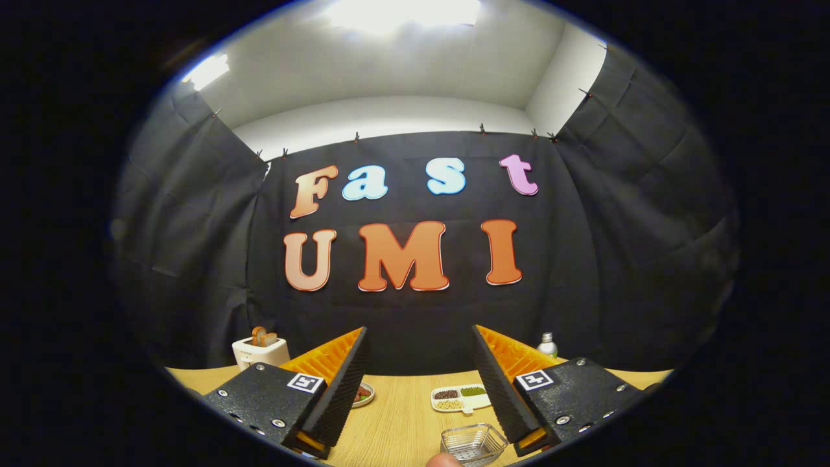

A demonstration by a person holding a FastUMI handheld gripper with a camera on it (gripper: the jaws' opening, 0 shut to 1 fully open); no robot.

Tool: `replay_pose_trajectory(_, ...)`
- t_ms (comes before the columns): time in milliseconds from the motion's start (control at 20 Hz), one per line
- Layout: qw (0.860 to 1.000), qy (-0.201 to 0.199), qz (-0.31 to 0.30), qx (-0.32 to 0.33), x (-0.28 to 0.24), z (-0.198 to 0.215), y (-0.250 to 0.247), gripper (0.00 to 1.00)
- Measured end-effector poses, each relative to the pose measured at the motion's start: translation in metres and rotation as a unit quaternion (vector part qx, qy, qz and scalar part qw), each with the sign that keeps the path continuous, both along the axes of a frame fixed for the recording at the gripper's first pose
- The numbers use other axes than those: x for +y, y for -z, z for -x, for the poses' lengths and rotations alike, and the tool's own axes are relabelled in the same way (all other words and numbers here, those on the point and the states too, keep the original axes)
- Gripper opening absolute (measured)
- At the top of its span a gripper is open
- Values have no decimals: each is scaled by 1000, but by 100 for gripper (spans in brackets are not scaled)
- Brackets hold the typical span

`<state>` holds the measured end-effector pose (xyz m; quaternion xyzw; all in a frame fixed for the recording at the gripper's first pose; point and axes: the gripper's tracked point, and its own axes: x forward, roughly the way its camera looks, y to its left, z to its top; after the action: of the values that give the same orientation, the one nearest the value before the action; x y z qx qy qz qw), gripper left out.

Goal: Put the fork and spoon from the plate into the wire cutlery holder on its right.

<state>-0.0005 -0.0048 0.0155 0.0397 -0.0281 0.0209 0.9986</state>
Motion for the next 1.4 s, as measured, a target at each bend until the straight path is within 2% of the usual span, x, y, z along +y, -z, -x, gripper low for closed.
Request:
replay_pose_trajectory(200,999,-6,34,10,13,1,3,92)
replay_pose_trajectory(650,997,-58,41,33,82,10,7,95)
replay_pose_trajectory(900,988,-119,46,91,141,22,40,96)
replay_pose_trajectory(1200,965,-183,24,188,184,44,82,97)
replay_pose_trajectory(1300,951,-203,18,233,197,53,100,97)
replay_pose_trajectory(1400,930,-225,6,290,209,63,119,97)
